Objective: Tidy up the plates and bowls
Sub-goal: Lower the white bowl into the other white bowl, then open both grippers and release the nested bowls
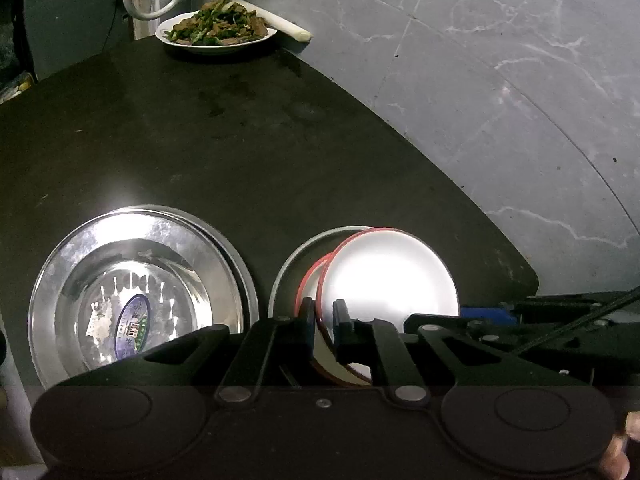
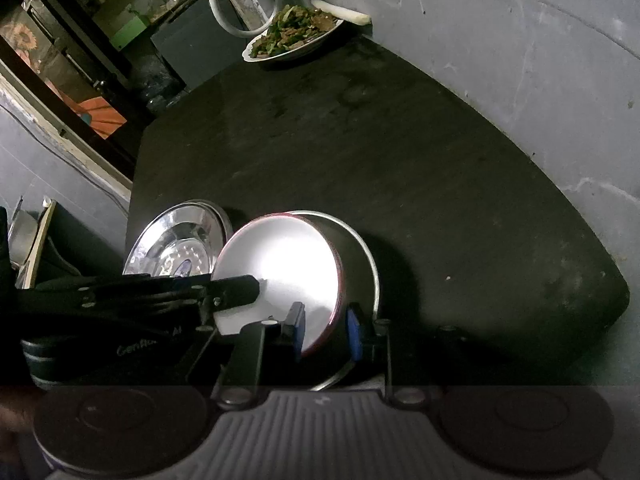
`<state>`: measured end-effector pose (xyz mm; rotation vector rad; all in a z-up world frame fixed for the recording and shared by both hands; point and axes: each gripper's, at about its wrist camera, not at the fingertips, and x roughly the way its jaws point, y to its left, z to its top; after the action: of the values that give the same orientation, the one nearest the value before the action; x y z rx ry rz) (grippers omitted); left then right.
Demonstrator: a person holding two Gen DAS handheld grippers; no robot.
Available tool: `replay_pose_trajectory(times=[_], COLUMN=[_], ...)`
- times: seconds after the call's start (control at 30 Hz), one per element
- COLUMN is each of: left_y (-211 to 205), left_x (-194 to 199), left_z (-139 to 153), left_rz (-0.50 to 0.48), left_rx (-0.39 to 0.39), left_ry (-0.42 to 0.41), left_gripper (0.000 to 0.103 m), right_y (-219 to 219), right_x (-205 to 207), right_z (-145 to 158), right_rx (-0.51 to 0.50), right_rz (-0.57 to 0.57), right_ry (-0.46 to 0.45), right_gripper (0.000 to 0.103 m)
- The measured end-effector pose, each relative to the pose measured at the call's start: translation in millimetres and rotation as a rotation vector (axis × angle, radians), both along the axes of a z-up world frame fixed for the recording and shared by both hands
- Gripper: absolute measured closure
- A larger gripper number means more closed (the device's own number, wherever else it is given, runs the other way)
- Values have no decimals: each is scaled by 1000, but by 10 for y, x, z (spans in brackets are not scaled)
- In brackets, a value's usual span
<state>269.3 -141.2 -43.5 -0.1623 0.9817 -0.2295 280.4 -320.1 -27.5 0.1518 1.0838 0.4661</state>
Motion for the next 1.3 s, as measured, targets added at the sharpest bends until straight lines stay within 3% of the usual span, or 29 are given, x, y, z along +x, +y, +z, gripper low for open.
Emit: replay_pose_trajectory(times=[0.27, 0.63, 0.67, 0.7, 0.77, 0.93, 1.17, 1.27, 1.3], left_y=[-58, -82, -80, -82, -77, -6, 172, 290, 324], left_x=[-24, -78, -84, -93, -121, -169, -319, -393, -425], left_z=[26, 83, 92, 100, 103, 75, 157, 201, 217], left_rz=[-18, -45, -49, -47, -45, -20, 53, 102, 115], left_rx=[38, 63, 66, 83, 113, 124, 96, 61, 50], left_ry=[-10, -40, -47, -52, -65, -55, -108, -129, -136], left_gripper=[91, 80, 77, 66, 61, 52, 25, 11, 7], right_y=[9, -32, -33, -33, -28, -6, -28, -53, -65], right_x=[10, -26, -39, -49, -58, -83, -144, -174, -186], right_z=[14, 55, 63, 66, 72, 116, 176, 207, 220], right_rx=[-10, -10, -14, -13, -11, -24, -27, -26, -26], right_rz=[4, -7, -5, -4, -3, -1, -20, -35, -41], right_ry=[-1, -31, -36, -38, -41, -67, -98, -111, -117], right_gripper=[76, 73, 73, 72, 70, 58, 37, 24, 16])
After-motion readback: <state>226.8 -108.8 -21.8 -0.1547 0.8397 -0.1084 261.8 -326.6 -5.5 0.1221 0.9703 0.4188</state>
